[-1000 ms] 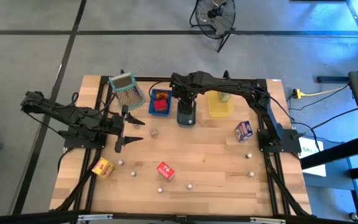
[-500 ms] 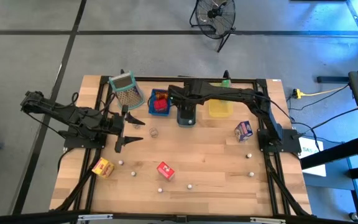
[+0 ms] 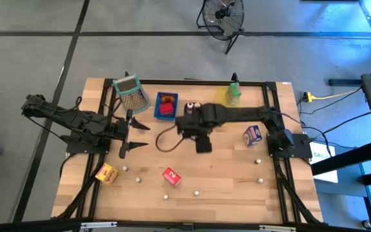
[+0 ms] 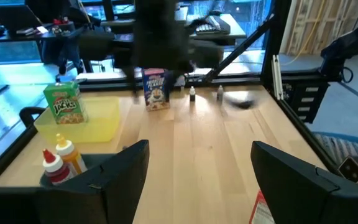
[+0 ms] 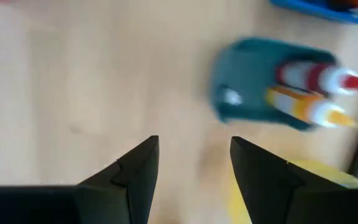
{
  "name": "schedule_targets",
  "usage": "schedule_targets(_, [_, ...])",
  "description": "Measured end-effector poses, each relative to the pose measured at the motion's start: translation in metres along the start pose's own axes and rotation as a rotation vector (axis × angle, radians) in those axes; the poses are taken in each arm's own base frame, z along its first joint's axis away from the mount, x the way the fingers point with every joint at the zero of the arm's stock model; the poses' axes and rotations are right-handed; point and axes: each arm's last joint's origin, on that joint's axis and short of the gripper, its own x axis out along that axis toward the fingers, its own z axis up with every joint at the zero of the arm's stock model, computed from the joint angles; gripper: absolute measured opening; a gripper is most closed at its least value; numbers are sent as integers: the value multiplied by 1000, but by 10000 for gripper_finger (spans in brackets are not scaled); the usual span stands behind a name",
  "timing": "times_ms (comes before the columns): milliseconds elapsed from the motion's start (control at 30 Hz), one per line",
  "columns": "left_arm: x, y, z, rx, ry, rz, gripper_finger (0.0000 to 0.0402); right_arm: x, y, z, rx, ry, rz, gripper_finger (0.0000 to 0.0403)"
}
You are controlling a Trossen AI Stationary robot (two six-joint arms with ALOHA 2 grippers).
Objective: Pick & Place Kitchen Items
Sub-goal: Put the blue cereal box into the yellow bin
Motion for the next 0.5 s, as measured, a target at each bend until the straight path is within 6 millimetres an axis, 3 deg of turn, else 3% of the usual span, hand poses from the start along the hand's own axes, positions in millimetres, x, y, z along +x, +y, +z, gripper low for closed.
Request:
schedule_targets(233, [0,0,-1,-22,5,1,278,-12,47,-3,118,-15,96,201])
schedule_targets(500, [0,0,-1,-23,5,1,278,-26,59,-11,159,-32,170,201])
